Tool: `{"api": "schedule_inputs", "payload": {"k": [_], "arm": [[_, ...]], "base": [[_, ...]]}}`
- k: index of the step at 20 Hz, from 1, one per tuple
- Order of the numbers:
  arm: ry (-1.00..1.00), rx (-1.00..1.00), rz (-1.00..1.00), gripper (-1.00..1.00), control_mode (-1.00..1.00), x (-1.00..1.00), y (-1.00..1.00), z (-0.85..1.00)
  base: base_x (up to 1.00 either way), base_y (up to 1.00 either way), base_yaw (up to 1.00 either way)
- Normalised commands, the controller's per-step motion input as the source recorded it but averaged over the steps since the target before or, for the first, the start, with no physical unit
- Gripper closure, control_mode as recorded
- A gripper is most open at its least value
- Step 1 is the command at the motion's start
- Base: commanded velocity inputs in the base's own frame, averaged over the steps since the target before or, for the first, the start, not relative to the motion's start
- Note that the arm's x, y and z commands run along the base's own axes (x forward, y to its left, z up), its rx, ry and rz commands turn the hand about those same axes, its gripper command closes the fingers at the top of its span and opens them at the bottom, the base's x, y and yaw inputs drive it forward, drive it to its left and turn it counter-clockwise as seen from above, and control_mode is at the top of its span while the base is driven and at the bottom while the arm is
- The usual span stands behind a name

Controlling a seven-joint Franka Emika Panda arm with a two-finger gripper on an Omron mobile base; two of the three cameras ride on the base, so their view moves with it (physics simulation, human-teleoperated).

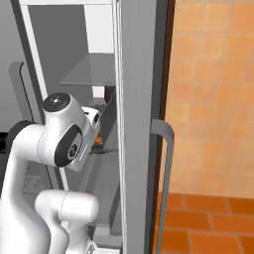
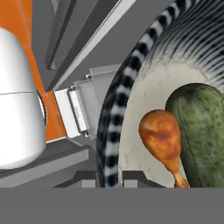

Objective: Pick the chicken drumstick and cucumber from their plates and place them in the bowl. Then put the bowl in the fridge.

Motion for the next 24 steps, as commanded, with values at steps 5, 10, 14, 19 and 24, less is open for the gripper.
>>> {"api": "schedule_inputs", "payload": {"k": [5,10,14,19,24], "arm": [[0.0,0.0,0.0,1.0,1.0,0.0,0.0,0.0],[-0.19,-0.01,0.01,1.0,-1.0,-0.05,0.17,0.14],[-0.07,-0.01,0.03,1.0,-1.0,0.03,0.27,0.64],[0.0,-0.04,0.06,1.0,-1.0,0.39,0.41,0.56],[0.0,0.0,0.12,1.0,-1.0,0.78,0.09,0.56]], "base": [[0.53,0.04,0.0],[0.0,0.0,0.0],[0.0,0.0,0.0],[0.0,0.0,0.0],[0.0,0.0,0.0]]}}
